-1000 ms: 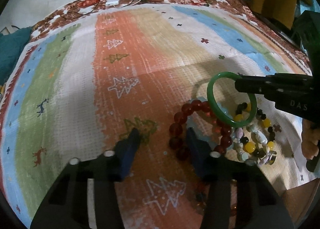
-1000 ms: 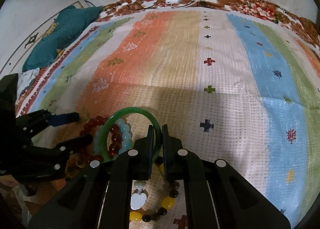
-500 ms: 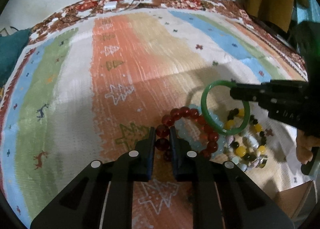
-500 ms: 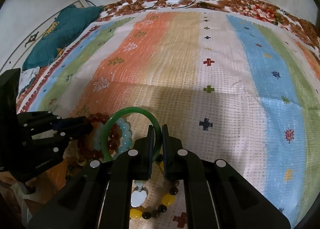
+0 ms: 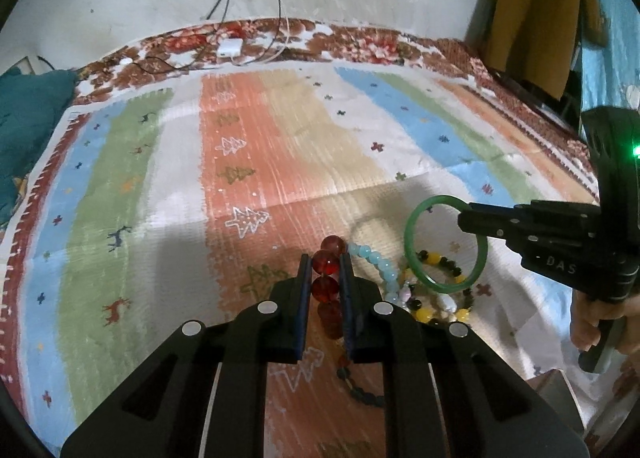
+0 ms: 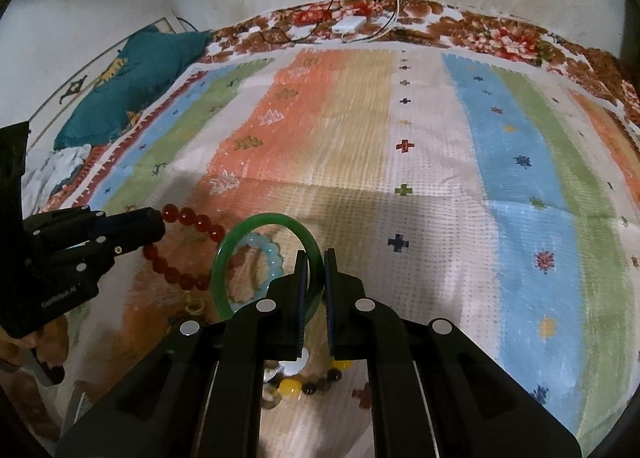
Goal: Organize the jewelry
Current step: 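Carry the red bracelet in the left tool while the right tool carries the bangle to the tin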
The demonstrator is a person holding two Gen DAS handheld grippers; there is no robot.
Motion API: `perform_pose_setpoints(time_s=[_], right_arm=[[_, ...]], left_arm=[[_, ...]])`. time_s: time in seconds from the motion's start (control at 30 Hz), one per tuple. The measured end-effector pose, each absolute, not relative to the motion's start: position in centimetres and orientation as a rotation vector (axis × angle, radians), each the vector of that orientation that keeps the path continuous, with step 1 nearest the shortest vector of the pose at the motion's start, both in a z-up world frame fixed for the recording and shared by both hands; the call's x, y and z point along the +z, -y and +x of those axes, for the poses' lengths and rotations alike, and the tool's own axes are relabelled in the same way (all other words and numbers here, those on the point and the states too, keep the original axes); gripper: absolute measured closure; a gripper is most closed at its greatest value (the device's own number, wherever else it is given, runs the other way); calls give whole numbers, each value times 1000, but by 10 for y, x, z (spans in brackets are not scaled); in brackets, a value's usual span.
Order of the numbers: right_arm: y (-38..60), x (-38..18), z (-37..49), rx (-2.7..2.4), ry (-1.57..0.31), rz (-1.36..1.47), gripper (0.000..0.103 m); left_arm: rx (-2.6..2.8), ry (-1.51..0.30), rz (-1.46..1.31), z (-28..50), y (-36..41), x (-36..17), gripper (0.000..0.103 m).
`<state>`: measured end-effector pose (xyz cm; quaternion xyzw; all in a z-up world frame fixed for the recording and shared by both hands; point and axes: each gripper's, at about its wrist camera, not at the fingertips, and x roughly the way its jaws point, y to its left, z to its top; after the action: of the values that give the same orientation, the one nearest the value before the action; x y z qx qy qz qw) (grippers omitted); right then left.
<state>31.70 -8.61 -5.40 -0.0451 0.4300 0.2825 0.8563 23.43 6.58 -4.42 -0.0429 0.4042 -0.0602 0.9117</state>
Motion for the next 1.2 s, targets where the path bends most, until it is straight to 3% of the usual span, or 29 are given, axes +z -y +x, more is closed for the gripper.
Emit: perform_pose_setpoints(time_s=[0.77, 1.2], right_arm=[[121, -12, 241, 608, -832, -41, 94], [132, 1, 199, 640, -795, -43, 94]], left_arm=[[-145, -697, -167, 144, -57, 13, 90], [-184, -668, -159, 100, -41, 19, 90]])
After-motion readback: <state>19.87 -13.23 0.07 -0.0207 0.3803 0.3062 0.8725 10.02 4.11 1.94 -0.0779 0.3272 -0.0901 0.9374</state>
